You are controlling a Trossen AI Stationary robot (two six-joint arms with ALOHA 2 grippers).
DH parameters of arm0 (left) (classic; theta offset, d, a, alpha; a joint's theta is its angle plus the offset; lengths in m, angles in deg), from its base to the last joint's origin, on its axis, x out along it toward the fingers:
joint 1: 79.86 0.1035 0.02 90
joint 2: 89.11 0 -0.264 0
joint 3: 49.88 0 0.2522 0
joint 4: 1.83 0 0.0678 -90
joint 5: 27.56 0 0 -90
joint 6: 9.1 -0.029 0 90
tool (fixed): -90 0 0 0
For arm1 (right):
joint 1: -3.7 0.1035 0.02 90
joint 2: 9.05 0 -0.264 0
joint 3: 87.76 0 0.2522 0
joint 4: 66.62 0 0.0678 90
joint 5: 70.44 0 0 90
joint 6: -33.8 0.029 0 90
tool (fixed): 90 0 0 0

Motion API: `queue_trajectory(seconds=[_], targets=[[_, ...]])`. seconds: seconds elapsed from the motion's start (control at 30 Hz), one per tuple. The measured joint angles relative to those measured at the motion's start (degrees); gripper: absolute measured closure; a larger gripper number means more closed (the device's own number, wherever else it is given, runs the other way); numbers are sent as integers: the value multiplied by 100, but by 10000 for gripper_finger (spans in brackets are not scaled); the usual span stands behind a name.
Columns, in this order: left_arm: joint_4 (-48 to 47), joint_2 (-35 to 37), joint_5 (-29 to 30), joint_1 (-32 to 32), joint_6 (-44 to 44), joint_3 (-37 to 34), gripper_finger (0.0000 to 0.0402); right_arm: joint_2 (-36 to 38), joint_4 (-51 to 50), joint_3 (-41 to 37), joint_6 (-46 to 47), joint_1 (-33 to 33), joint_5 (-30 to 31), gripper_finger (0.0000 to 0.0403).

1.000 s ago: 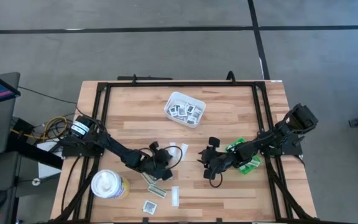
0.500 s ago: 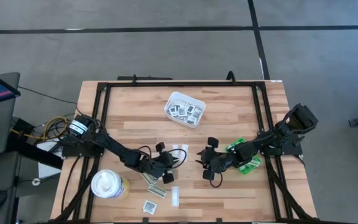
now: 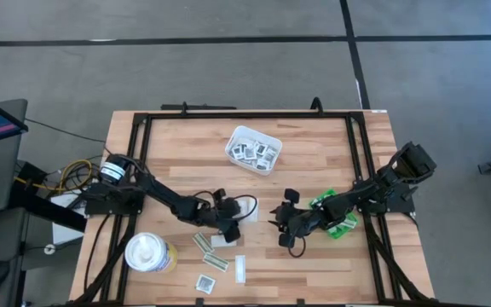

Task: Pick & Place First Aid Supplies
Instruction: Put the bandage pack into the green bin

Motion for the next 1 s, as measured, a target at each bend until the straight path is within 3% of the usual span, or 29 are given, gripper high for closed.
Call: queue_trajectory(seconds=[0.2, 0.5, 0.8, 1.0], targets=[[9, -52, 23, 0, -21, 7, 237, 0, -3, 0, -2, -1, -8, 267], [263, -75, 38, 0, -55, -15, 390, 0, 7, 0, -2, -14, -6, 267], [1452, -108, -27, -31, -478, -35, 396, 0, 106, 0, -2, -131, -9, 267], [2746, -97, -11, -154, -1017, -28, 395, 0, 308, 0, 6, -160, -279, 267]])
